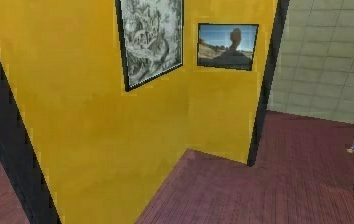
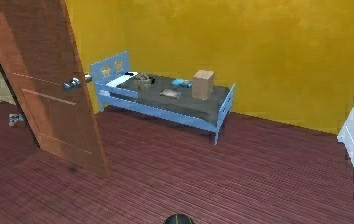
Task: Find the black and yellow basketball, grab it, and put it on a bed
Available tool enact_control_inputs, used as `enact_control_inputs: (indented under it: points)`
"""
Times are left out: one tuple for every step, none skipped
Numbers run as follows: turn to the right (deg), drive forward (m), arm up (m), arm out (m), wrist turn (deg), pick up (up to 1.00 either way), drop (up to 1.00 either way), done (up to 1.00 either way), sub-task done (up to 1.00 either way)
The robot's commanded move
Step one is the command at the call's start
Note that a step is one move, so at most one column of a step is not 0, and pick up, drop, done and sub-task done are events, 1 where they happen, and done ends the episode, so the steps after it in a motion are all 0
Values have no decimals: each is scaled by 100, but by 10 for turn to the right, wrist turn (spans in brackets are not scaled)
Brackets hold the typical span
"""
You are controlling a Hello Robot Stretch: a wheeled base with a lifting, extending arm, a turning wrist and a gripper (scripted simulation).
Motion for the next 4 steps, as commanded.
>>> enact_control_inputs:
  points:
    - [0, 0, 0, 0, 450, 0, 0, 0, 0]
    - [0, 0, 0, 0, 450, 0, 0, 0, 0]
    - [0, 0, 0, 0, 450, 0, 0, 0, 0]
    - [0, 0, 0, 0, 450, 0, 0, 0, 0]
